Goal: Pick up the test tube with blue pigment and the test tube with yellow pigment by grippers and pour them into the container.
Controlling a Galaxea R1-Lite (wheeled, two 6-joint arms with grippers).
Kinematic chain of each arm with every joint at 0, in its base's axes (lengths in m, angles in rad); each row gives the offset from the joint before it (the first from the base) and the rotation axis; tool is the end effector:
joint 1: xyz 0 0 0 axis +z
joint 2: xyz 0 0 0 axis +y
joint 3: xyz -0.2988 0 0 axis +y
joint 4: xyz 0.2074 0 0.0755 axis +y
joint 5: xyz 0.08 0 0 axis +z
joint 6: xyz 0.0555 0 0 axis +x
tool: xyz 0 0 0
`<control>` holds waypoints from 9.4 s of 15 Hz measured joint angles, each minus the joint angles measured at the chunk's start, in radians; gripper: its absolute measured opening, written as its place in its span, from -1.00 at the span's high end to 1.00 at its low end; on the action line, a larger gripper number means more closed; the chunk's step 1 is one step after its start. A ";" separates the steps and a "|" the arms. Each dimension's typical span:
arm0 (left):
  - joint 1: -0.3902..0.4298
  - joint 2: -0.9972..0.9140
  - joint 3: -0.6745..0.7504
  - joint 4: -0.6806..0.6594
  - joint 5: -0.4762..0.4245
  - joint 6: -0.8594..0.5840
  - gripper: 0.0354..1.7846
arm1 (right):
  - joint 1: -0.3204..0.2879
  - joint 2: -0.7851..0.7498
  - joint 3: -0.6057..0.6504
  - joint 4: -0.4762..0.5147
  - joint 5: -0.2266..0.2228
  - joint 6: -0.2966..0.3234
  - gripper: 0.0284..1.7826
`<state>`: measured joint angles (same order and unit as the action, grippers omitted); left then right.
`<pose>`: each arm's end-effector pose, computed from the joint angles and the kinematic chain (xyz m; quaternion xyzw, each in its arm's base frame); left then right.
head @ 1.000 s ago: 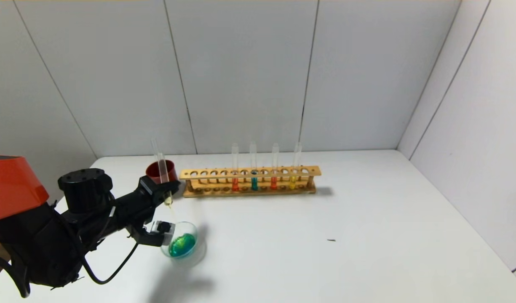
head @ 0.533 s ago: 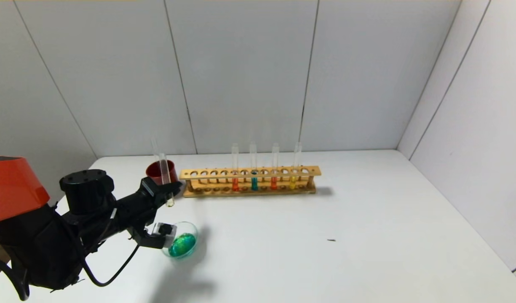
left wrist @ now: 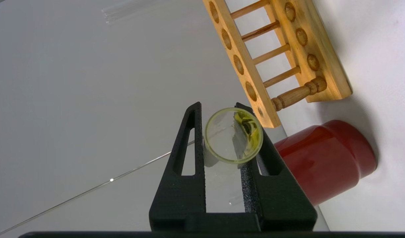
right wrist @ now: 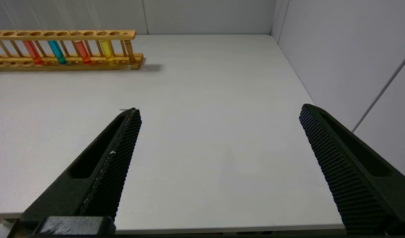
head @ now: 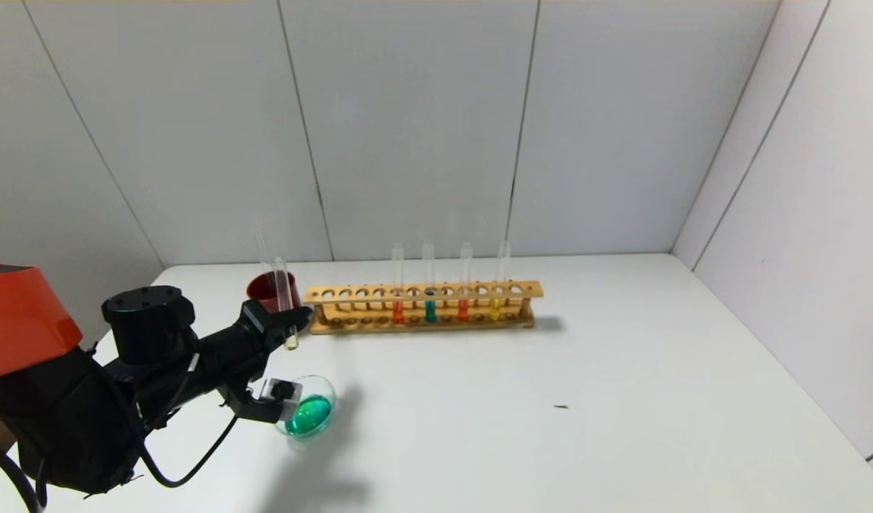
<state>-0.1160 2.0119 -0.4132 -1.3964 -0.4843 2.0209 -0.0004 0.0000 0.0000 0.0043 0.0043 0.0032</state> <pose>0.3186 -0.0631 0.0348 0.7952 -0.1964 -0.2404 0.5208 0.0441 0.0002 0.0749 0.0016 0.0022 0.0019 1.0000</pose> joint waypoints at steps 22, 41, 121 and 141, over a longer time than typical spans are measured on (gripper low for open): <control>-0.065 -0.050 0.083 -0.124 0.071 0.274 0.65 | 0.000 0.000 0.000 0.000 0.000 0.000 -0.96; -0.071 -0.104 0.051 -0.123 0.395 -0.274 0.65 | 0.000 0.000 0.000 0.000 0.000 0.000 -0.96; 0.090 -1.775 -0.078 1.455 0.480 -1.821 -0.96 | 0.000 0.000 0.000 0.000 0.000 0.000 -0.96; 0.110 -2.014 0.406 1.429 0.420 -1.867 -0.96 | -0.001 0.000 0.000 0.000 0.000 0.001 -0.96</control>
<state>-0.0057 -0.0017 -0.0072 0.0321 -0.0638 0.1538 -0.0017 0.0000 0.0000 0.0043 0.0038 0.0043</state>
